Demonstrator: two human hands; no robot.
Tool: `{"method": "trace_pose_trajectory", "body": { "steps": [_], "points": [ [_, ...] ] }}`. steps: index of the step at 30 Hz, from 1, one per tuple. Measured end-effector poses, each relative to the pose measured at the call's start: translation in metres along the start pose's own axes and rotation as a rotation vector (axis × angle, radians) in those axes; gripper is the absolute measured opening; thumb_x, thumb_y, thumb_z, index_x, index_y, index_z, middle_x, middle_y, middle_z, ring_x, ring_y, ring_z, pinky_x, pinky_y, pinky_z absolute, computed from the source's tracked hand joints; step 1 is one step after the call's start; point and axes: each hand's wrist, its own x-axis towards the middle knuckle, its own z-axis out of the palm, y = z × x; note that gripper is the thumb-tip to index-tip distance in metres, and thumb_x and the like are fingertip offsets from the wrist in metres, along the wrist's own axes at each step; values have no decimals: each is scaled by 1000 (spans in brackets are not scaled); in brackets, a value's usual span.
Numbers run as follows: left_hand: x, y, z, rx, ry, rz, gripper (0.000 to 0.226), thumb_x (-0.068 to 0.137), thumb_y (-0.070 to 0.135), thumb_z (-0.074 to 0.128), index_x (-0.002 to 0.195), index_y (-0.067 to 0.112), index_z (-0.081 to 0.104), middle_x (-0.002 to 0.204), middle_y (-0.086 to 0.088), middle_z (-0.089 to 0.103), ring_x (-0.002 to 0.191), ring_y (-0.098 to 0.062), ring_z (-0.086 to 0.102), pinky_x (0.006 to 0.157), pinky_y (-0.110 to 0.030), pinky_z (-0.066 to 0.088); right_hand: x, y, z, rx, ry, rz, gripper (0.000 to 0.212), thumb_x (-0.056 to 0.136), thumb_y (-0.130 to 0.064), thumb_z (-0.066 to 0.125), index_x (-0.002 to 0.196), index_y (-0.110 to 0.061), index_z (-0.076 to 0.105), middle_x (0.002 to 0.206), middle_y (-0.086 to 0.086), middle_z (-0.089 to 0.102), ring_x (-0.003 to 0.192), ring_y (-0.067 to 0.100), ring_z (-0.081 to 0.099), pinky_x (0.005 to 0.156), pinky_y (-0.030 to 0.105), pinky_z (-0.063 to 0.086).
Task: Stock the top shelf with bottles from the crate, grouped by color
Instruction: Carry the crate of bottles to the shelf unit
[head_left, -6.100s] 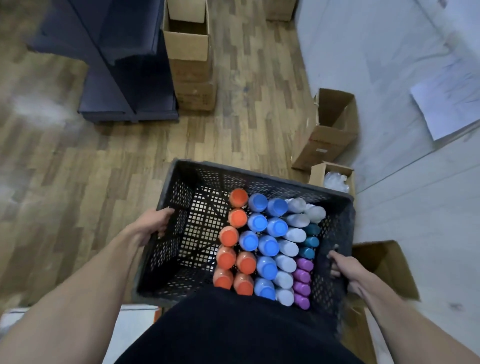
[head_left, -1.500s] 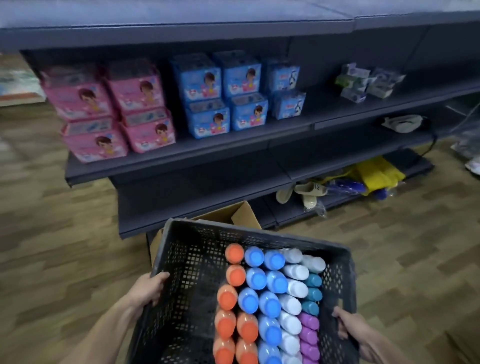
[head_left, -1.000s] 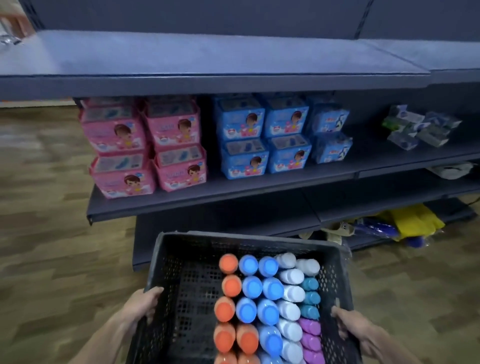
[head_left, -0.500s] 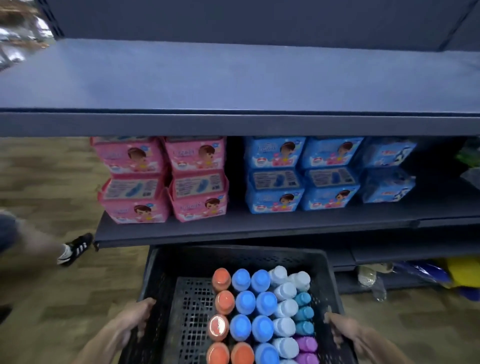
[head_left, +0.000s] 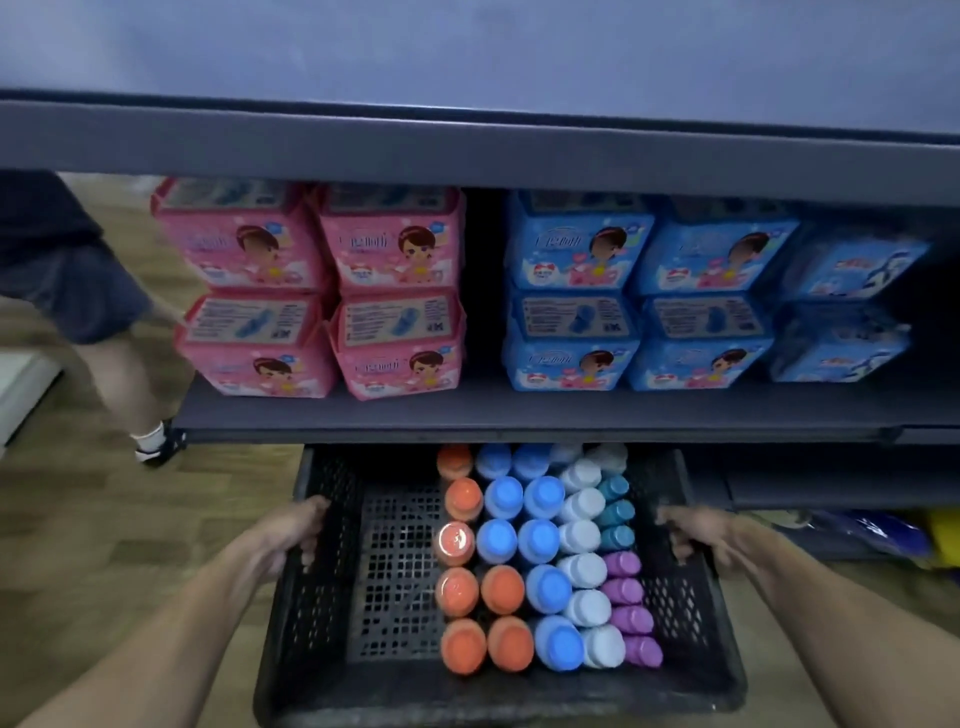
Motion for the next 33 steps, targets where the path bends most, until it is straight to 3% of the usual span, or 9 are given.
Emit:
{"method": "trace_pose_trajectory", "body": {
  "steps": [6, 9, 12, 16, 20, 26, 33],
  "points": [
    [34, 12, 20, 40, 1, 46, 36, 101, 16, 39, 65, 15, 36, 45, 0, 27, 32, -15, 24, 35, -21, 25, 35, -8, -9, -26, 22, -40, 35, 95, -12, 53, 63, -15, 40, 43, 1, 36, 47, 18, 30, 46, 26, 29],
    [41, 19, 22, 6, -8, 53, 34, 99, 8, 35, 67, 16, 34, 47, 2, 26, 28, -9, 23, 31, -15, 23, 52, -13, -12, -62, -2, -40, 35, 95, -10, 53, 62, -15, 41, 40, 0, 37, 38, 16, 32, 44, 27, 31],
    [40, 22, 23, -23, -10, 53, 35, 101, 11, 35, 67, 18, 33, 58, 1, 21, 28, -6, 20, 30, -13, 20, 55, -15, -13, -24, -39, -25, 31, 97, -11, 51, 67, -14, 44, 40, -1, 38, 33, 13, 32, 44, 27, 33],
    [37, 28, 25, -14, -8, 34, 38, 101, 13, 37, 65, 20, 31, 51, 4, 22, 33, -7, 19, 33, -16, 16, 57, -19, -14, 23, -83, 18, 28, 92, -8, 53, 68, -16, 42, 44, -1, 34, 33, 12, 29, 48, 27, 33],
    [37, 29, 28, -7, 37, 51, 37, 99, 14, 40, 64, 20, 33, 48, 4, 23, 40, -12, 19, 37, -19, 16, 54, -21, -8, 0, -21, -52, 14, 88, -4, 56, 76, -9, 51, 43, 1, 37, 32, 14, 31, 48, 27, 36],
    [37, 23, 31, 49, 150, 104, 32, 96, 15, 48, 66, 15, 38, 55, -2, 30, 46, -18, 23, 43, -26, 22, 57, -14, 1, 39, 66, -84, 34, 95, -9, 52, 62, -12, 43, 44, 3, 37, 34, 16, 30, 44, 25, 30],
    [39, 16, 31, 68, 163, 115, 26, 96, 18, 49, 72, 13, 42, 58, -3, 33, 47, -19, 25, 45, -29, 23, 52, -12, 9, -14, 186, -156, 34, 98, -13, 45, 68, -2, 59, 62, 11, 53, 42, 20, 33, 32, 19, 31]
  ]
}}
